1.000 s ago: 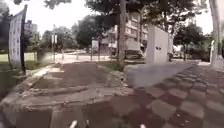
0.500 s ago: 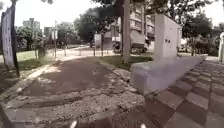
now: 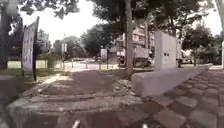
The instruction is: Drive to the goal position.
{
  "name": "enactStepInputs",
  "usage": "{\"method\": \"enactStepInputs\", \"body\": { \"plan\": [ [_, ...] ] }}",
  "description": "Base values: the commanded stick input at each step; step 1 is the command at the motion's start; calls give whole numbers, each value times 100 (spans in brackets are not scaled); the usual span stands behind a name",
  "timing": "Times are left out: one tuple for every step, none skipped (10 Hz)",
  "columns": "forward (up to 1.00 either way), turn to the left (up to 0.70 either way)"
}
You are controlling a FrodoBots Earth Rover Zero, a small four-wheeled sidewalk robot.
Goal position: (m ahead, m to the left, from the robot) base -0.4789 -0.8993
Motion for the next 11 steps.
{"method": "enactStepInputs", "body": {
  "plan": [
    [-100,0],
    [-100,0],
    [-79,-9],
    [-57,-19],
    [-35,-29],
    [-13,-39],
    [0,-45],
    [0,-45],
    [0,-45],
    [0,-45],
    [0,-45]
  ]
}}
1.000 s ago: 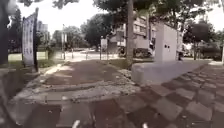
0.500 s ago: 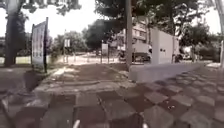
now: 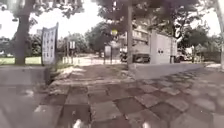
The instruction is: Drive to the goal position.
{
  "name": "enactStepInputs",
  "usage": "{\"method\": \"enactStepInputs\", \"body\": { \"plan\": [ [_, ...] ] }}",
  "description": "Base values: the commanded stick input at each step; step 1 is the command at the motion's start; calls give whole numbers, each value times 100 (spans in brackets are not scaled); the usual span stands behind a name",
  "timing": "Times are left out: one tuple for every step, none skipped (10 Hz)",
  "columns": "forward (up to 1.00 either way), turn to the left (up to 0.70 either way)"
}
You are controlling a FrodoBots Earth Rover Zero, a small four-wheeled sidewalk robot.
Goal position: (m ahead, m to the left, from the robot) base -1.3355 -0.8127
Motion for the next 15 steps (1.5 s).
{"method": "enactStepInputs", "body": {
  "plan": [
    [0,-45],
    [0,-45],
    [0,-45],
    [0,-45],
    [0,-45],
    [0,-45],
    [0,-45],
    [0,-45],
    [0,-45],
    [0,-45],
    [0,-45],
    [0,-45],
    [0,-45],
    [0,-45],
    [0,-45]
  ]
}}
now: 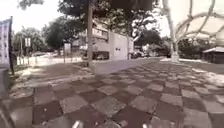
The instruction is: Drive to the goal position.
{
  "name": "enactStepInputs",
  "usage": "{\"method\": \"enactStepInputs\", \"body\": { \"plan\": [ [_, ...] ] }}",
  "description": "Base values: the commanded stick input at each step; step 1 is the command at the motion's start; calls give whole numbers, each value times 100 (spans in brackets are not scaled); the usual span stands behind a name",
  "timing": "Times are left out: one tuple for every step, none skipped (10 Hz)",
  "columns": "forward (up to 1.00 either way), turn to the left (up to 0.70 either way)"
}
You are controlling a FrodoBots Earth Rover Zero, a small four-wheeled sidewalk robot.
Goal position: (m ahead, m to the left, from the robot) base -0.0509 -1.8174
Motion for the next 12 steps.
{"method": "enactStepInputs", "body": {
  "plan": [
    [0,-45],
    [59,-34],
    [100,-27],
    [100,-27],
    [100,-20],
    [100,-3],
    [100,0],
    [100,0],
    [100,0],
    [100,-16],
    [100,-27],
    [100,-27]
  ]
}}
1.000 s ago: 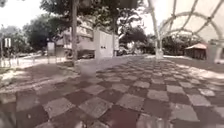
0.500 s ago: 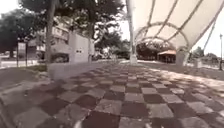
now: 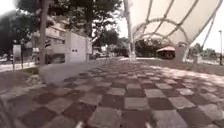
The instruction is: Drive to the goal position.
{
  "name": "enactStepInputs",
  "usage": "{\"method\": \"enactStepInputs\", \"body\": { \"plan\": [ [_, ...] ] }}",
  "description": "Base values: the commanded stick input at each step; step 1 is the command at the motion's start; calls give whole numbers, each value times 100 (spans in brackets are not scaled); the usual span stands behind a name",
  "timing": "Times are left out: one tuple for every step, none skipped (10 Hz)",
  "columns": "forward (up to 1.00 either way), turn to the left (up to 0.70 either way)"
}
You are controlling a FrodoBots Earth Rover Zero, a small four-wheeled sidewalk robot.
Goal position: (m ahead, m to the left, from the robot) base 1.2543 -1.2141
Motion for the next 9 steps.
{"method": "enactStepInputs", "body": {
  "plan": [
    [100,-27],
    [100,-27],
    [100,-27],
    [100,-27],
    [100,-27],
    [100,-27],
    [100,-27],
    [100,-27],
    [100,-27]
  ]
}}
